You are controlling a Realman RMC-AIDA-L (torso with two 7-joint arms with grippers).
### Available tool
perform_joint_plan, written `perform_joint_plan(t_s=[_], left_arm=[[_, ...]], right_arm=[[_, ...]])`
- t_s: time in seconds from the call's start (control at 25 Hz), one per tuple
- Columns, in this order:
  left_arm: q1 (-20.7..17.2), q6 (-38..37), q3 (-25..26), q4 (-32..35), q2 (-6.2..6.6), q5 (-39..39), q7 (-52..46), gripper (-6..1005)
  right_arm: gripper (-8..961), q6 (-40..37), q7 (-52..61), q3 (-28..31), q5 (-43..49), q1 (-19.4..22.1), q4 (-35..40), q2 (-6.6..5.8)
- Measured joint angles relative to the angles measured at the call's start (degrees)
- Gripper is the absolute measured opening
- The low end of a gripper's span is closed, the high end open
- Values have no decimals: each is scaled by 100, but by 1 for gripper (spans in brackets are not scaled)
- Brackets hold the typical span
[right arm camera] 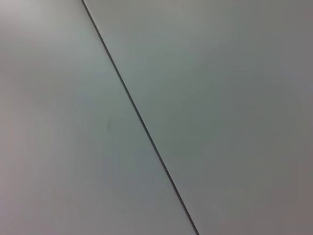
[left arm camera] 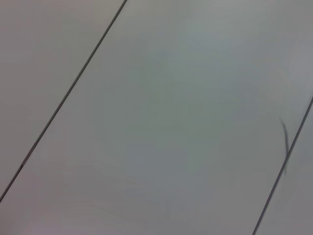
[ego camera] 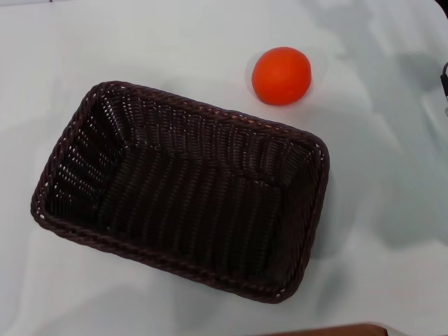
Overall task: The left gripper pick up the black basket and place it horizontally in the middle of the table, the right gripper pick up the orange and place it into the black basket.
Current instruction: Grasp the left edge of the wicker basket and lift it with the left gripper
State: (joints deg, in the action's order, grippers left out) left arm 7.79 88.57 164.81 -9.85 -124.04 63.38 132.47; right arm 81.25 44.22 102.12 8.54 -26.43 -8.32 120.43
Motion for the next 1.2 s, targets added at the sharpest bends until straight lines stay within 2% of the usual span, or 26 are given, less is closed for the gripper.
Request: perform_joint_plan(t_s=[0.32, 0.56, 0.72, 0.88, 1.0, 1.2], left_arm=[[-33, 68, -25, 0, 12, 38, -83, 870], [-86, 135, -318, -273, 23, 151, -254, 868], [-203, 74, -769, -792, 68, 174, -848, 866], [-325, -25, -1221, -1459, 234, 400, -1697, 865], [-372, -14, -1238, -1829, 282, 665, -2160, 864], [-464, 60, -1240, -3502, 419, 1818, -3901, 863]], right_arm=[[940, 26, 13, 0, 13, 4, 3, -11], [940, 38, 15, -11, 23, 42, 179, -11], [940, 40, 16, -105, 40, 106, 192, -19], [940, 41, 16, -426, 43, 153, 173, -44], [940, 41, -4, -720, 44, 163, 180, -63], [940, 29, -29, -929, 37, 207, 161, -97]])
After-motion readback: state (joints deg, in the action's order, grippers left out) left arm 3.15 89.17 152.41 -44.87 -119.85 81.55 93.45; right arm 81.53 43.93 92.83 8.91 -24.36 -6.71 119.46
